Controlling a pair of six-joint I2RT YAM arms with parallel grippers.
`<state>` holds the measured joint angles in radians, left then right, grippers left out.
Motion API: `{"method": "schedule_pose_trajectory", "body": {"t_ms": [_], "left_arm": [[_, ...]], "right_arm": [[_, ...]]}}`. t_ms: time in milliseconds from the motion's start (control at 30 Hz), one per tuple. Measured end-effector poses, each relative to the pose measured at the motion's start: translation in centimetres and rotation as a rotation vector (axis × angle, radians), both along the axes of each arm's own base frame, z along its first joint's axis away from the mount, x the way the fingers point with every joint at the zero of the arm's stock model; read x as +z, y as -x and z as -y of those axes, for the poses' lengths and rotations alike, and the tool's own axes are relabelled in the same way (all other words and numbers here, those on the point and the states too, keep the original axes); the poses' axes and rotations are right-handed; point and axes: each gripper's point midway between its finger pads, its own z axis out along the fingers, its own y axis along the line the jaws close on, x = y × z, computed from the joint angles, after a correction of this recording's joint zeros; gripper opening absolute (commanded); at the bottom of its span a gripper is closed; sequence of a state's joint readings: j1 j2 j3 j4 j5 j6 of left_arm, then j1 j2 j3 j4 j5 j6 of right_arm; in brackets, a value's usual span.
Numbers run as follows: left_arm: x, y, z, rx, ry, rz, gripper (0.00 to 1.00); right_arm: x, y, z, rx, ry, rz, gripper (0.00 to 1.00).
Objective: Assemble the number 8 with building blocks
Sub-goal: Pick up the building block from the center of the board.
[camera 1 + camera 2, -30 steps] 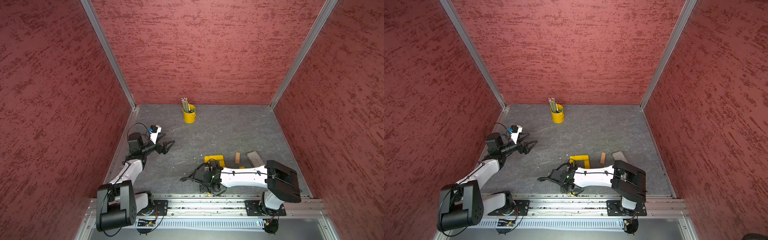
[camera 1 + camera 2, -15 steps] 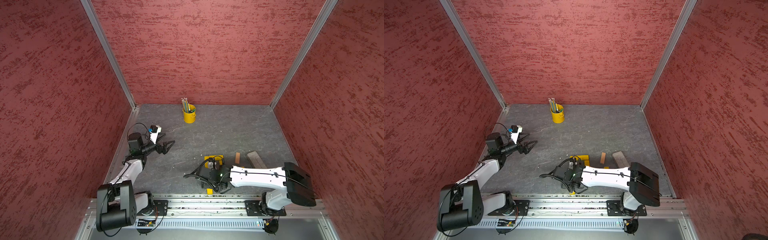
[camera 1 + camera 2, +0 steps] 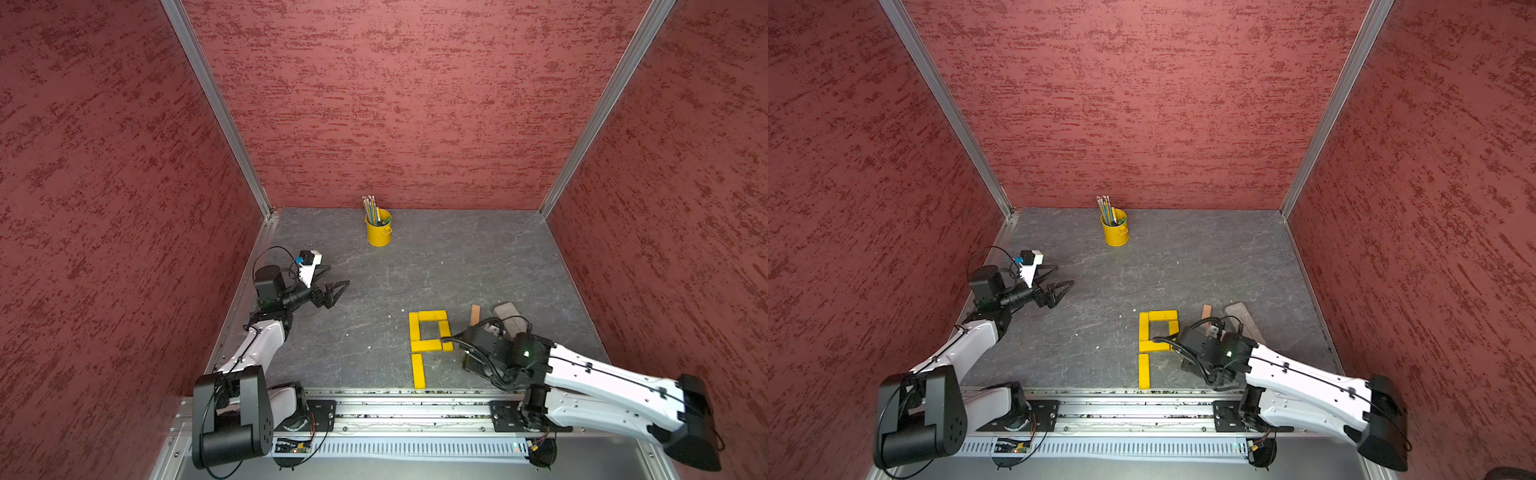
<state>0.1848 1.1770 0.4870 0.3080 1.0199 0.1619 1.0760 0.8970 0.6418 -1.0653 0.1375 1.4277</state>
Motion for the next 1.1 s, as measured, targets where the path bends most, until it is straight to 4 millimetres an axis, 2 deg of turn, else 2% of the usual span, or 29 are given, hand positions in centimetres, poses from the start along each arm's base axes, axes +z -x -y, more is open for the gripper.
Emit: {"method": "schedule_pose_trajectory", "body": {"t_ms": [133,233,400,633,800,1100], "left_arm": [[0.0,0.0,0.0,0.000,0.001,-0.001,1.00],[0.0,0.0,0.0,0.000,0.002,-0.002,1.00],[0.0,0.0,0.0,0.000,0.003,-0.004,1.00],[0.0,0.0,0.0,0.002,0.005,-0.006,1.00],[0.0,0.0,0.0,0.002,0.005,-0.006,1.00],[0.0,0.0,0.0,0.003,0.005,-0.006,1.00]], "right_arm": [[-0.4,0.1,0.8,-0.023,0.071,-0.041,0.64],[-1.1,-0.6,0.7,0.002,0.169,-0.083,0.64],[-1.6,-3.2,0.9,0.032,0.230,-0.106,0.64],[-0.4,-6.9,3.4,0.029,0.261,-0.087,0.64],[-1.2,-7.1,4.6,0.083,0.313,-0.129,0.63],[-3.3,-5.8,5.7,0.157,0.357,-0.182,0.60]]}}
